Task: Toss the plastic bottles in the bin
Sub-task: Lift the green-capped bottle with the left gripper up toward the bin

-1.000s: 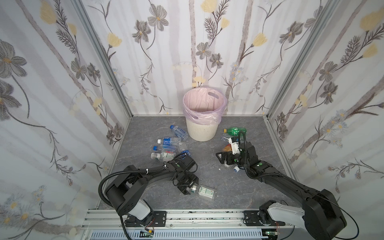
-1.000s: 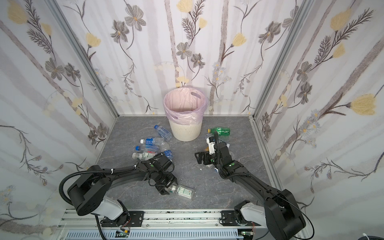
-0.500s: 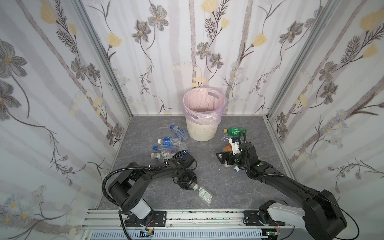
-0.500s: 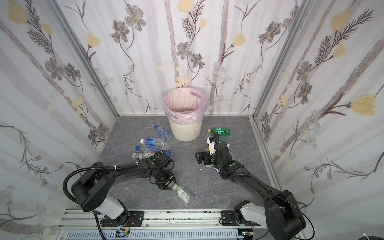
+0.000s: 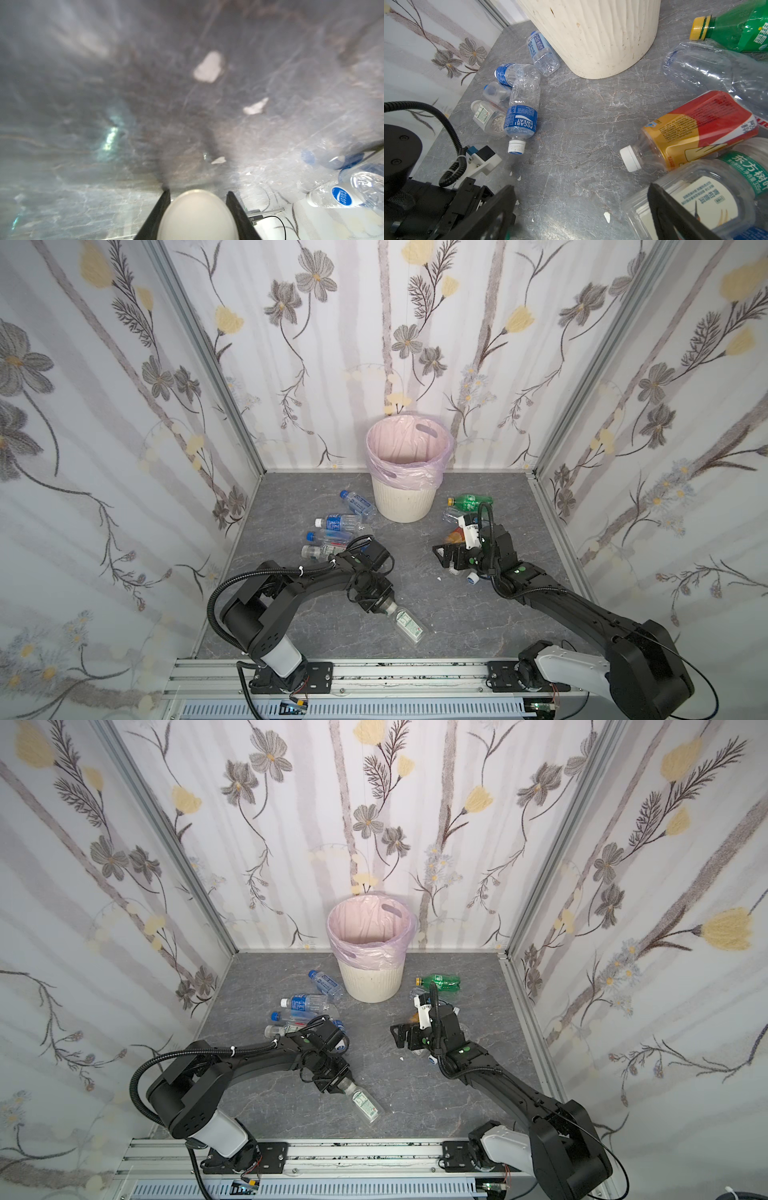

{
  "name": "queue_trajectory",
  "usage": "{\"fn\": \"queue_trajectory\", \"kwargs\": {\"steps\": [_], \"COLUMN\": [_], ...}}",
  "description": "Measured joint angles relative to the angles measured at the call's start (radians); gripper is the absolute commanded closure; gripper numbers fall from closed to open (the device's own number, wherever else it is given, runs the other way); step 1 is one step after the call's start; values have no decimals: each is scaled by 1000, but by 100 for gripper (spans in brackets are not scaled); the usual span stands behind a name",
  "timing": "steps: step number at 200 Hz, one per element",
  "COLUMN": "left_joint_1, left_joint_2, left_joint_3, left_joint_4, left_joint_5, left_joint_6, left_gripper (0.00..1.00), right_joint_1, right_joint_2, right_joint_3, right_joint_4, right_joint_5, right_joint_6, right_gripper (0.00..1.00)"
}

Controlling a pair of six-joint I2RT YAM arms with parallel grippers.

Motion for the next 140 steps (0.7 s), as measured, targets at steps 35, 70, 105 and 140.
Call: {"fn": "queue_trajectory", "kwargs": {"steps": [35,70,105,140], "left_joint_1": [43,71,85,118], "left_joint_2": [-2,-27,-53,-106], "left_joint_3": [56,118,195,291], "left_joint_4": [-2,-2,-6,-6], "left_joint_5": [-65,-159,-240,-337], "left_joint_6": [79,154,227,311], "left_gripper": [84,85,88,88], "right_joint_1": [-1,-3,-3,6], "right_joint_2": [0,-9,-22,-26], "right_joint_3": [3,29,69,143], "right_joint_4": [0,0,-1,2], "right_joint_5": [0,4,25,39], "right_joint_6": [0,-1,0,11], "right_gripper": [0,0,0,0]}}
